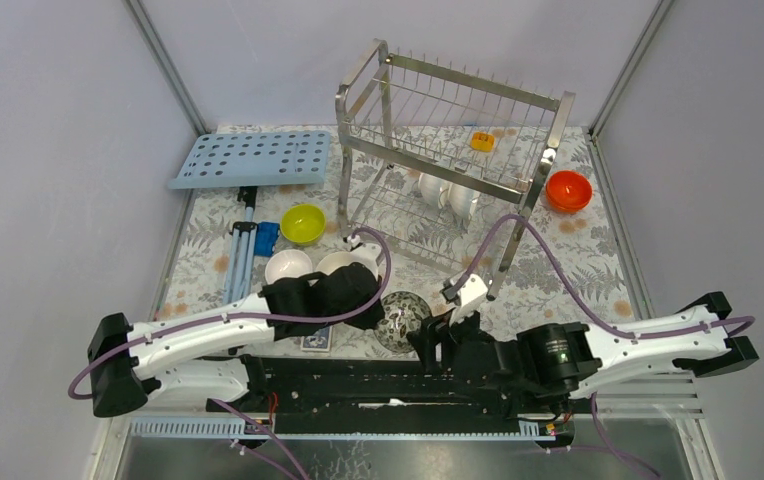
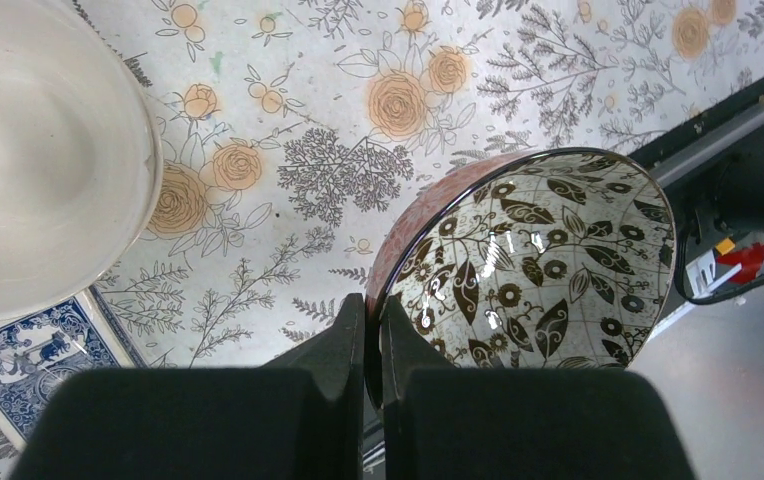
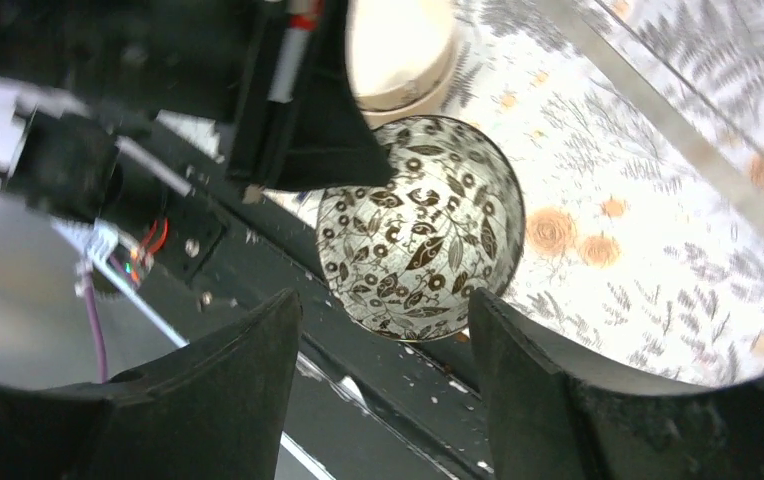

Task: Unload the bowls from the dish rack
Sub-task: Place the bowl at the center of the board.

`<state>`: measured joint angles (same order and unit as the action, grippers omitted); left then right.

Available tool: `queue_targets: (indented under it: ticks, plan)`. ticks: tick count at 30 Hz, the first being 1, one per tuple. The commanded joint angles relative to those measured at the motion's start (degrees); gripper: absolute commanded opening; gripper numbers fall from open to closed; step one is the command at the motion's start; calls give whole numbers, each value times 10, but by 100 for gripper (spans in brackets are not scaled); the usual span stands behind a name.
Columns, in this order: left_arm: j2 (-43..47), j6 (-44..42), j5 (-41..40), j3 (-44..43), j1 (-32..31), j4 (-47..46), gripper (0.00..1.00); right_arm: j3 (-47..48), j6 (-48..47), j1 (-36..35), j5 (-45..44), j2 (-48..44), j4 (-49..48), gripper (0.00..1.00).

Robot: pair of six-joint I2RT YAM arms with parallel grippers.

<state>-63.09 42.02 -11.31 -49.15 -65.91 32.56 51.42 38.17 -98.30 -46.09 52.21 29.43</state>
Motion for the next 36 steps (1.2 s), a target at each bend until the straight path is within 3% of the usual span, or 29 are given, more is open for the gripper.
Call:
queue_targets:
  ticks: [1, 7, 16, 24, 27, 31, 34, 36]
  plan:
    - [12, 47, -25, 10, 3, -68, 0, 11, 262, -3, -128, 37, 101, 67]
    - [-9, 69, -7, 15, 3, -79, 0, 40, 444, 16, -157, 104, 279, 60]
    - [-8, 73, -1, 25, 3, -86, 0, -50, 319, 109, -66, 64, 105, 54]
    - [-11, 76, 3, 29, 3, -88, 0, -80, 286, 145, -10, 83, 27, 48]
    - [-12, 76, 6, 30, 3, -88, 0, -88, 281, 156, 9, 94, 11, 38]
    - [-10, 76, 4, 33, 3, -88, 0, -96, 285, 161, 19, 103, 11, 13]
    - [-5, 75, -5, 34, 3, -82, 0, -97, 291, 161, 23, 104, 21, 0]
    - [-4, 72, -13, 30, 3, -75, 5, -97, 295, 162, 24, 104, 32, 0]
